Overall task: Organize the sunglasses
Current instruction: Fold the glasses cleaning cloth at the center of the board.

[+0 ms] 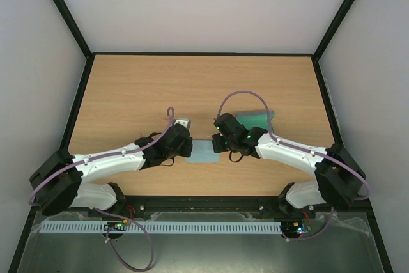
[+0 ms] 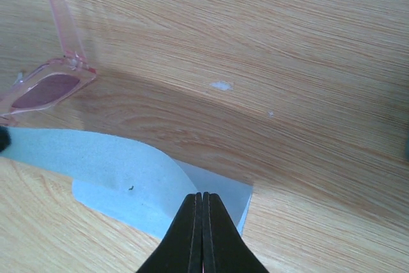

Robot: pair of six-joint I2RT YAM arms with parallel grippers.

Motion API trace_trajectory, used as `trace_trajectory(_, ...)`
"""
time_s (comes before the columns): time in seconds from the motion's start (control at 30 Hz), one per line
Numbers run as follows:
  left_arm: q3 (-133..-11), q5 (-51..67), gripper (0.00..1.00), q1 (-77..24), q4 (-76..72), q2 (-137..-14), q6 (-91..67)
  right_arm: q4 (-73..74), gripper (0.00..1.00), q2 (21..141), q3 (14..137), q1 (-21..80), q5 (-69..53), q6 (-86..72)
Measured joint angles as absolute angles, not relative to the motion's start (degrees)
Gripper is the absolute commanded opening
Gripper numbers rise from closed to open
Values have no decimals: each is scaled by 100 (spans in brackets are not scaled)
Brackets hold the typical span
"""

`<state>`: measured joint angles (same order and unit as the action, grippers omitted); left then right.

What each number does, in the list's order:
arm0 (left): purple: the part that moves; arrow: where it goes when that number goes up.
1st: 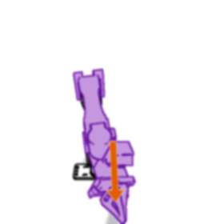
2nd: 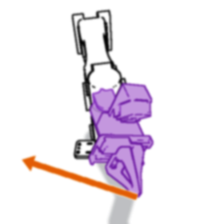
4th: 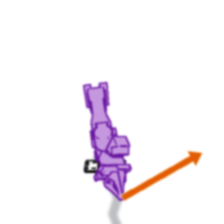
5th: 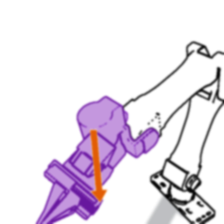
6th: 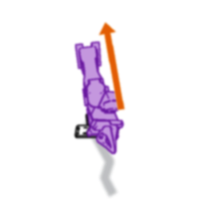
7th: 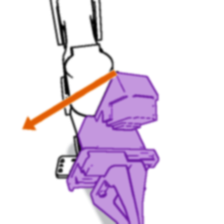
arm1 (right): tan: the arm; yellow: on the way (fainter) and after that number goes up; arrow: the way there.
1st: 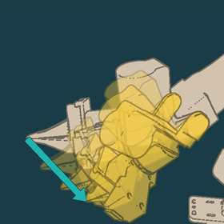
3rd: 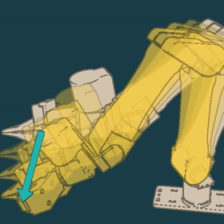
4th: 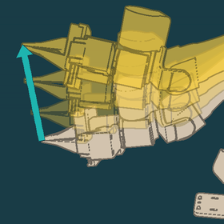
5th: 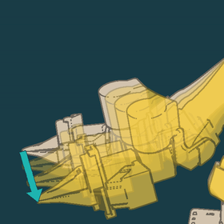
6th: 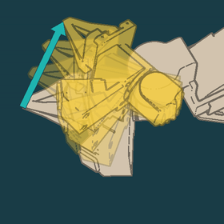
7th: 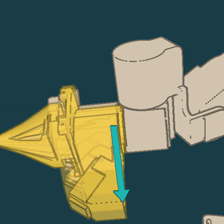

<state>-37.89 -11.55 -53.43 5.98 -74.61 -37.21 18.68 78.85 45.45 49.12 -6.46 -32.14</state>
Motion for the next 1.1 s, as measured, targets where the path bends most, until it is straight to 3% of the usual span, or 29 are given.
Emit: trace_trajectory(1.1,-3548,-1179,2,-5695,792,-7303,-4136,1896,1,7533,4305,5175,-565,-3461)
